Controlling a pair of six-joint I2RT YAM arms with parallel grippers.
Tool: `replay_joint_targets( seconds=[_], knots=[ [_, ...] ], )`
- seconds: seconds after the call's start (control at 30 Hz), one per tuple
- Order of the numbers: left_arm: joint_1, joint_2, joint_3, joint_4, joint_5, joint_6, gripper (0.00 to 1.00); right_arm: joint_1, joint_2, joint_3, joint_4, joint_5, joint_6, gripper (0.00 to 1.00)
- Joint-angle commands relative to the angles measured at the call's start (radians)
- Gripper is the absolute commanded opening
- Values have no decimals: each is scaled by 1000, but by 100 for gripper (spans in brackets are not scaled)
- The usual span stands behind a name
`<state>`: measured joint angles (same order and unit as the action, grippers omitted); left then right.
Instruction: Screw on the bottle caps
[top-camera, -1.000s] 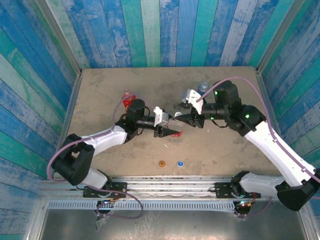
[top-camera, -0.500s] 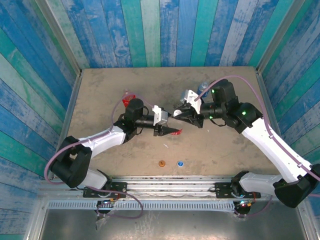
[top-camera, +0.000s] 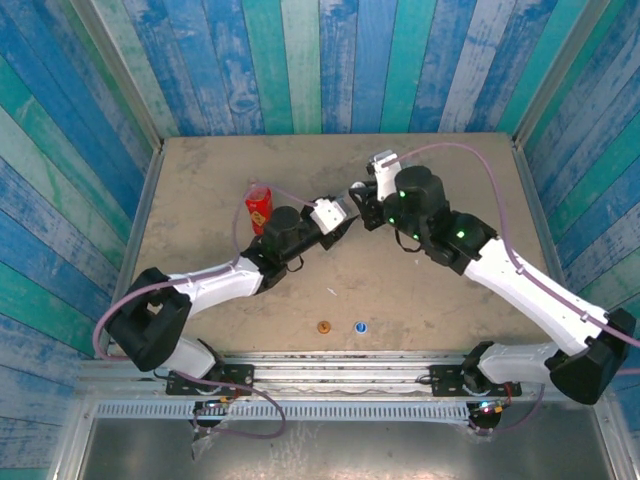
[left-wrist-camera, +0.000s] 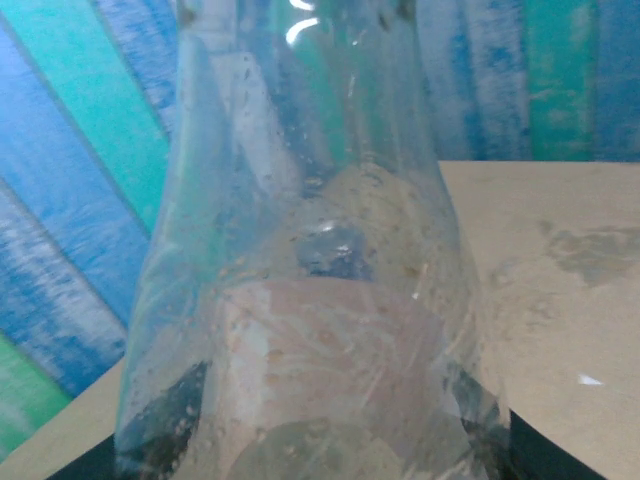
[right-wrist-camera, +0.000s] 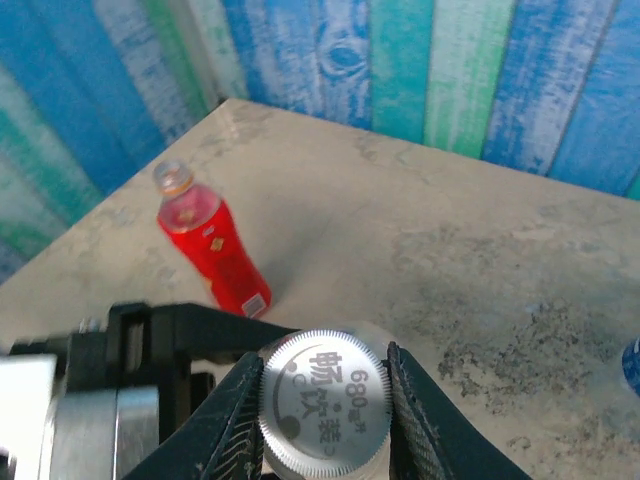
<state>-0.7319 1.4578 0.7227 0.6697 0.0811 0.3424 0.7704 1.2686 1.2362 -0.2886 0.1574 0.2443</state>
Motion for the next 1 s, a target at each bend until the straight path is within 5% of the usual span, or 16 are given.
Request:
replay_joint_targets(
  seconds=[0.0, 0.13, 0.27, 0.4, 0.67, 0.87, 0.97],
  knots=[
    [-15, -8, 4, 197, -160, 24, 27, 1, 51, 30, -95, 175, 116, 2],
    [-8, -39, -11, 134, -116, 8, 24, -5, 14, 28, -22, 30, -56, 11],
    [91, -71, -47, 104, 168, -108, 23, -23, -76, -9, 45, -152, -249, 42],
    [146, -99, -75, 57, 461, -109, 22, -50, -182, -75, 67, -349, -393, 57],
    [147, -178, -30, -184, 840, 1, 21, -71, -194, 21, -177, -647, -565, 63],
    [147, -171, 11, -237, 902, 12, 20, -69, -116, 85, -247, -689, -597, 61],
    [147, -163, 17, -238, 910, 10, 19, -69, -94, 92, -245, -696, -599, 50]
  ],
)
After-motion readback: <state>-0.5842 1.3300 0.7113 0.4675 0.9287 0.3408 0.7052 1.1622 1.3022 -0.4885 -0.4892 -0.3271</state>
